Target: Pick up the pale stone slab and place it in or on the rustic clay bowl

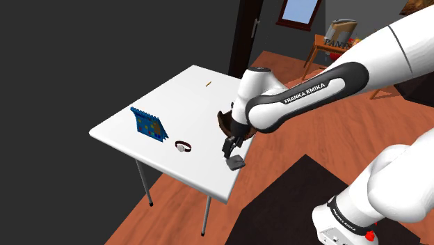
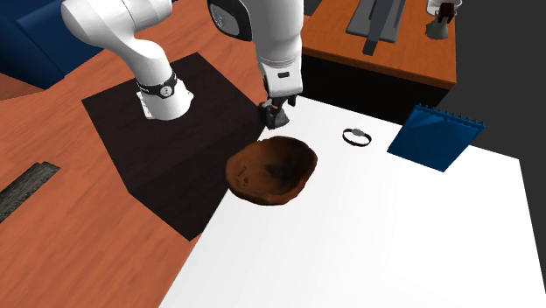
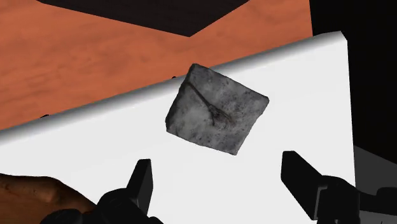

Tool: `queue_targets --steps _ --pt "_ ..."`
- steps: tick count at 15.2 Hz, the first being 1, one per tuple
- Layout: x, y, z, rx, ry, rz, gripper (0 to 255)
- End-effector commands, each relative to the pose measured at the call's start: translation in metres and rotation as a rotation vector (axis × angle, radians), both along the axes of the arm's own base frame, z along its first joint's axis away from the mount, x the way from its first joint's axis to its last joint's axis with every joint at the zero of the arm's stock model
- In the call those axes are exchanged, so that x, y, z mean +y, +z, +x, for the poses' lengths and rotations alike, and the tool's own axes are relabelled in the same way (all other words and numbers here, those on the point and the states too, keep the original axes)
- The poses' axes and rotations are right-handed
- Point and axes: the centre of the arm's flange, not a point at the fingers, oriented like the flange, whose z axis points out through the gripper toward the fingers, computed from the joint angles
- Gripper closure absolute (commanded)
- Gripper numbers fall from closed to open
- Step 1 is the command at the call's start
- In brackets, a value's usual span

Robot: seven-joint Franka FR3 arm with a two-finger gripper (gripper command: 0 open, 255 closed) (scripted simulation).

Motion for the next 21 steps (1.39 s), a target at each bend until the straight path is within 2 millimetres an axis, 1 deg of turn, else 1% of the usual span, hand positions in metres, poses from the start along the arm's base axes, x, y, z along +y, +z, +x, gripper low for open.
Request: queue_targets --steps 1,8,15,16,21 --pt "-0.010 -0.002 -0.011 -0.004 -0.016 0.040 0" --pt "-0.004 -0.036 -0.012 -0.004 -0.016 0.040 0" --pt "-0.004 -0.036 -0.012 -0.004 -0.016 0.040 0" --pt "-0.004 -0.036 -0.012 -0.004 -0.016 0.040 255" --pt "-0.004 -0.036 -0.012 -0.004 -0.016 0.040 255"
